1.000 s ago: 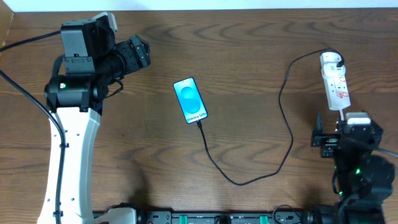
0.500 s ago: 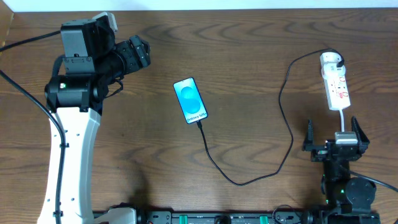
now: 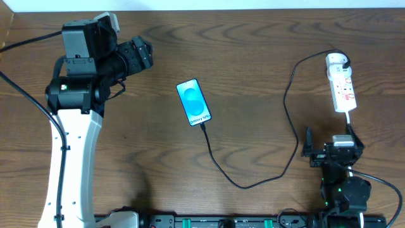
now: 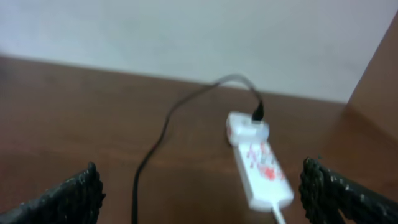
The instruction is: Plug charger to phone and switch on socket
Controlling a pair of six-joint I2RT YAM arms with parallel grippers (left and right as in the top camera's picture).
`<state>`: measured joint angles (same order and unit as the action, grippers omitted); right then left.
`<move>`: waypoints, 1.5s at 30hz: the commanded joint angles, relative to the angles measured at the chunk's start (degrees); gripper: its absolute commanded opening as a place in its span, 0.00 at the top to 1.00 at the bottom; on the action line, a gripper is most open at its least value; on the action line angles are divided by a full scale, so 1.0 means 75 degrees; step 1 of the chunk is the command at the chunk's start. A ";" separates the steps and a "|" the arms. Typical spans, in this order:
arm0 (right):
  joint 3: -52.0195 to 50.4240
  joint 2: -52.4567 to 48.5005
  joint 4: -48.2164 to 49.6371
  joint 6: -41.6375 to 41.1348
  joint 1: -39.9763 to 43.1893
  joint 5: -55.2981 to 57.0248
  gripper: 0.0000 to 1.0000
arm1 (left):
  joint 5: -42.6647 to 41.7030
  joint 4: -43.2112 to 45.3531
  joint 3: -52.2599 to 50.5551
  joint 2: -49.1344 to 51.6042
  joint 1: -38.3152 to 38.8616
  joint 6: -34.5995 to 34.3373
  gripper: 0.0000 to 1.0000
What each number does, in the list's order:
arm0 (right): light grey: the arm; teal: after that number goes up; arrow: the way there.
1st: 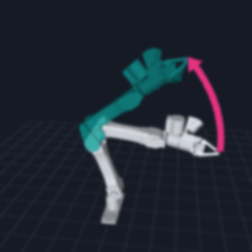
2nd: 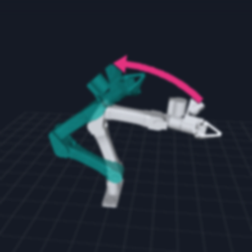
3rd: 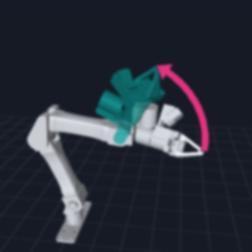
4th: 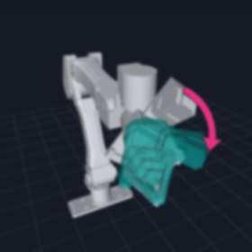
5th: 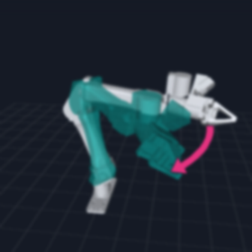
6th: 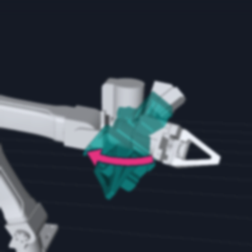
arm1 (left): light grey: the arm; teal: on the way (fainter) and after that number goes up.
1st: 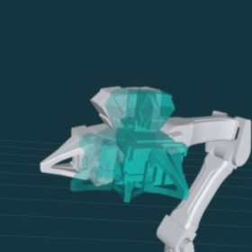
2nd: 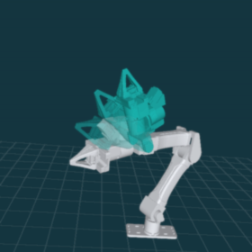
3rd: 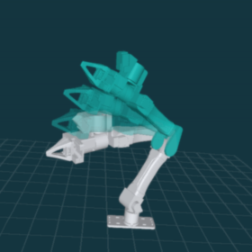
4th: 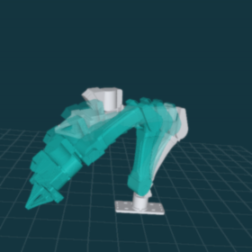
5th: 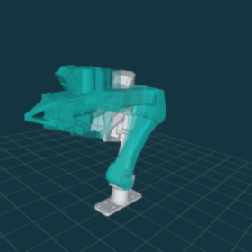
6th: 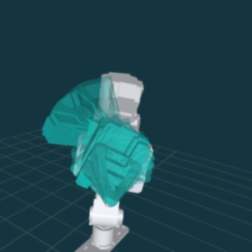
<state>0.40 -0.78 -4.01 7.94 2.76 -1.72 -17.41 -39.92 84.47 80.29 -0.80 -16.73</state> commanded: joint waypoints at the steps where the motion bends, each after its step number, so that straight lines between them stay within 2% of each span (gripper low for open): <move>1: -0.0012 0.0067 -0.0038 -0.0143 -0.0082 -0.0023 0.01 | 0.0076 0.0006 0.0038 0.0029 0.0000 0.0017 0.16; 26: -0.0012 0.0058 -0.0029 -0.0143 -0.0082 -0.0020 0.01 | 0.0076 0.0000 0.0038 0.0029 0.0000 0.0020 0.15; 38: -0.0012 0.0058 -0.0029 -0.0140 -0.0082 -0.0020 0.01 | 0.0079 -0.0504 0.0032 0.0012 0.0000 0.0029 0.15; 45: -0.0012 0.0058 -0.0029 -0.0140 -0.0082 -0.0020 0.01 | 0.0216 -0.0787 -0.0268 -0.0694 -0.0006 0.1020 0.15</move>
<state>0.40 -0.69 -4.01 7.77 2.76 -1.74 -16.69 -45.89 84.01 79.26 -0.80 -14.39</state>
